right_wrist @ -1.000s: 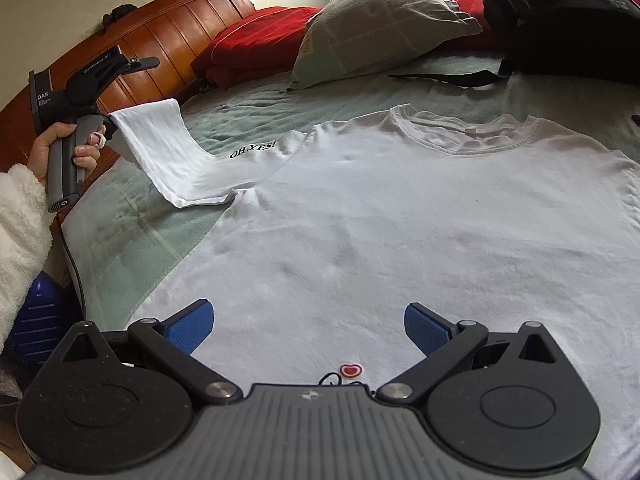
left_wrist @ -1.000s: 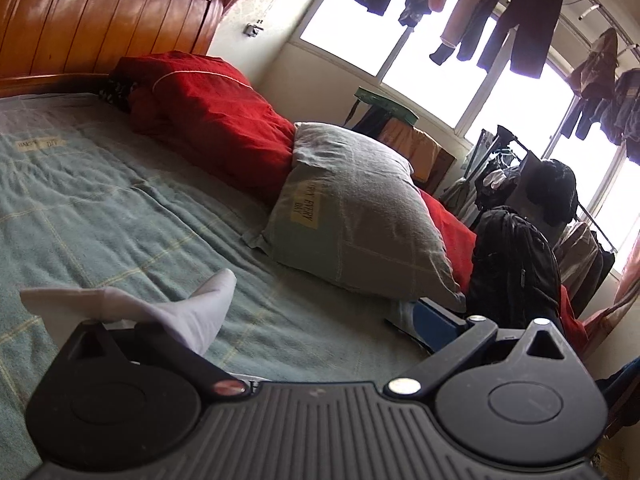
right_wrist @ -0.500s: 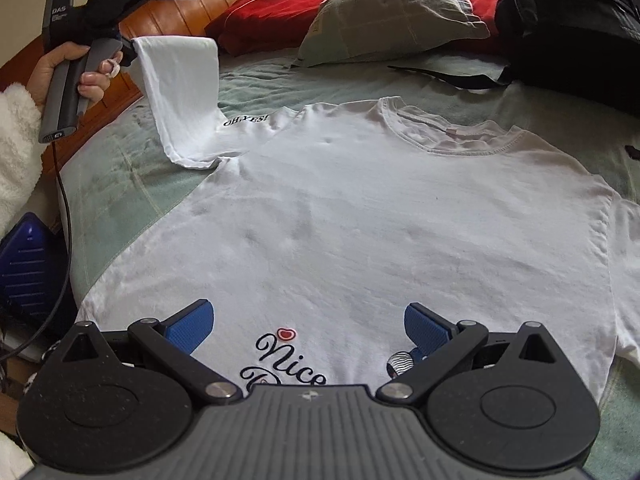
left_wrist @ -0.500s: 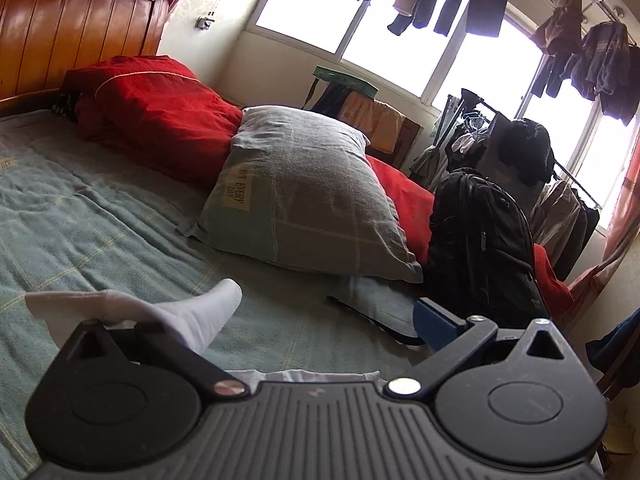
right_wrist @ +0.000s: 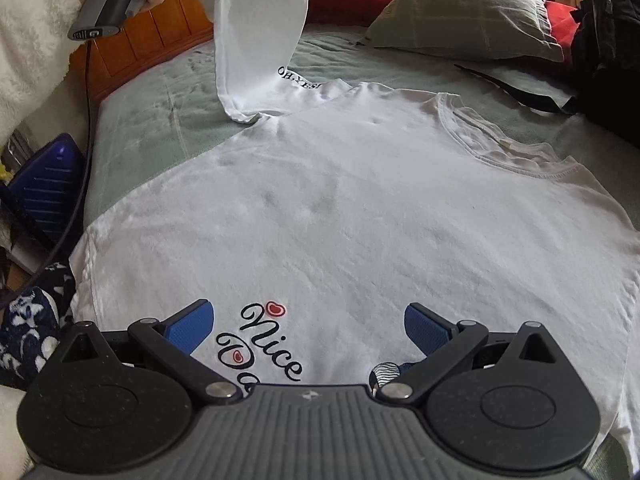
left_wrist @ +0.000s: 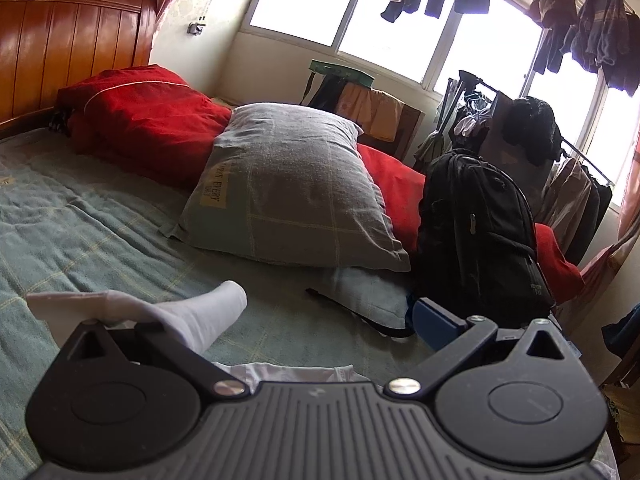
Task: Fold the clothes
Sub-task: 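Lift the white strip with the left gripper and carry it across the shirt body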
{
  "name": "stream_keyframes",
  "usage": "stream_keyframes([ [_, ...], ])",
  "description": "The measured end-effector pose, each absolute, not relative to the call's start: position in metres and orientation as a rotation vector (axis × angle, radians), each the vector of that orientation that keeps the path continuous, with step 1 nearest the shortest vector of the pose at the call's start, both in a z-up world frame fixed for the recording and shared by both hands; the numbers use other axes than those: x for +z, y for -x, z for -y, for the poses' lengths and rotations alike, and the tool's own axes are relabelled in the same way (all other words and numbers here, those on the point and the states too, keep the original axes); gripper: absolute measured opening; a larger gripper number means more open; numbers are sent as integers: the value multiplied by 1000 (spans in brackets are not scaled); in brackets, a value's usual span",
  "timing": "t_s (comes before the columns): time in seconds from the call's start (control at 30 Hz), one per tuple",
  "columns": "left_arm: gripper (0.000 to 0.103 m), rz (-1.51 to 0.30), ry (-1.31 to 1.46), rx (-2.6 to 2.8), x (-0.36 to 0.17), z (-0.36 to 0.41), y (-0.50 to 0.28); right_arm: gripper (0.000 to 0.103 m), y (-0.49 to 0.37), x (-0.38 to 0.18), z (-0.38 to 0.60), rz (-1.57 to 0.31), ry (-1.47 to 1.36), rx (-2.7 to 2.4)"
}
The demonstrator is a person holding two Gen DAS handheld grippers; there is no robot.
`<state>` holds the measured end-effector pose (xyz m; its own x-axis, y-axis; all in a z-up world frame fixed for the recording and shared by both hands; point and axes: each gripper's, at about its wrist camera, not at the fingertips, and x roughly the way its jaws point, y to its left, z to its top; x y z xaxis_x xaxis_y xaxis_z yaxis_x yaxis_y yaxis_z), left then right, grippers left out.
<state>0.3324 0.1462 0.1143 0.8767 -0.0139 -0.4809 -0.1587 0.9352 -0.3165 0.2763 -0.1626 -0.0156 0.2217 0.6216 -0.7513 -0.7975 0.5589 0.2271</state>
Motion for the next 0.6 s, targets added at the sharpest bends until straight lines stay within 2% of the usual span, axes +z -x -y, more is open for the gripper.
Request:
stream_keyframes([
  [0.2, 102, -516, 322, 100, 116, -121, -337, 103, -296, -28, 210, -954, 85, 963],
  [0.4, 102, -532, 316, 86, 120, -104, -346, 103, -314, -12, 244, -903, -38, 936],
  [0.6, 102, -520, 296, 42, 127, -84, -356, 103, -301, -23, 223, -927, 76, 929],
])
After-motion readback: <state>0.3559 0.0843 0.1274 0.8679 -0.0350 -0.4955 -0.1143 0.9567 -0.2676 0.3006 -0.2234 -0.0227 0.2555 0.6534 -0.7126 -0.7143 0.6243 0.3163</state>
